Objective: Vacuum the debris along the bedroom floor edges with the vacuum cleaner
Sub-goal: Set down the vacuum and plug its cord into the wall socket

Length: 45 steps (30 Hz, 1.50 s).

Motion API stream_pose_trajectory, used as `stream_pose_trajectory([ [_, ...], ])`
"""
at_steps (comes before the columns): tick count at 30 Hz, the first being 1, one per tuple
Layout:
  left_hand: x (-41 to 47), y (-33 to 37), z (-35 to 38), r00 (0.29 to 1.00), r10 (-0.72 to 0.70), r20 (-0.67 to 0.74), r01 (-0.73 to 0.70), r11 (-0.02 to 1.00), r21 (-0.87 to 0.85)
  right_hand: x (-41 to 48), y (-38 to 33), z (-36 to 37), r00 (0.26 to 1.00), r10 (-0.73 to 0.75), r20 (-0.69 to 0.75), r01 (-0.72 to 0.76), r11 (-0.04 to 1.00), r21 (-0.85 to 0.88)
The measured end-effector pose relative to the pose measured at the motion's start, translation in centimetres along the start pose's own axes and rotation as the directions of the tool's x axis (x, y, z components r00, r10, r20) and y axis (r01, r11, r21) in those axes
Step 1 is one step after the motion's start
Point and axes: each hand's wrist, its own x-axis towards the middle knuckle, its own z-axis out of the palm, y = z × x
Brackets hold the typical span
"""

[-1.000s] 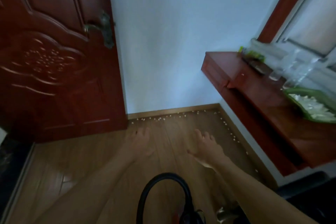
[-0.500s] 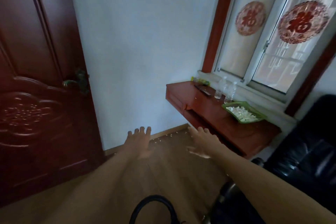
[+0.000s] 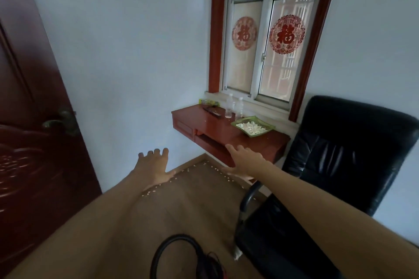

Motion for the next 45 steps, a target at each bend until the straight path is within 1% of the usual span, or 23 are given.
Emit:
stream_pose_trajectory([
  [3,-2.3,0.2,-1.3,1.0,0.029,0.001,-0.029,0.999,0.029,-2.6,0.9,-0.5,1.0,0.025,0.0,-0.025,1.0,0.009],
  [7,-4.0,-0.6,-2.7,1.0,0.026,0.004,-0.026,0.999,0.04,-4.9,1.5,-1.3,0.997,0.069,-0.018,-0.068,0.997,0.022],
  [12,-5.0,-1.6,-2.9,0.999,0.048,0.003,-0.048,0.998,0.04,-6.6,1.1,-1.2,0.991,0.134,-0.008,-0.134,0.99,0.037],
  [16,-5.0,-3.3,-2.5,0.996,0.084,-0.008,-0.084,0.996,0.038,-6.3,-0.6,-0.4,0.98,0.197,0.022,-0.197,0.98,0.03],
  [20,-4.6,-6.5,-2.3,0.991,0.136,-0.02,-0.135,0.99,0.033,-5.5,-3.7,0.3,0.972,0.234,0.024,-0.235,0.971,0.045],
  [25,-3.9,-10.7,-1.5,0.979,0.204,-0.009,-0.203,0.976,0.075,-4.3,-7.5,0.8,0.956,0.291,0.015,-0.292,0.953,0.084],
  [29,-3.1,-12.4,-0.7,0.971,0.24,-0.004,-0.239,0.968,0.073,-4.2,-9.1,1.6,0.946,0.32,0.055,-0.324,0.943,0.083],
  [38,0.8,-11.2,1.9,0.951,0.306,0.032,-0.306,0.952,-0.004,-1.7,-7.6,2.8,0.92,0.376,0.111,-0.385,0.921,0.068],
  [45,7.8,-8.0,2.9,0.943,0.331,0.042,-0.332,0.943,0.01,3.8,-3.4,3.7,0.91,0.398,0.114,-0.409,0.906,0.107],
])
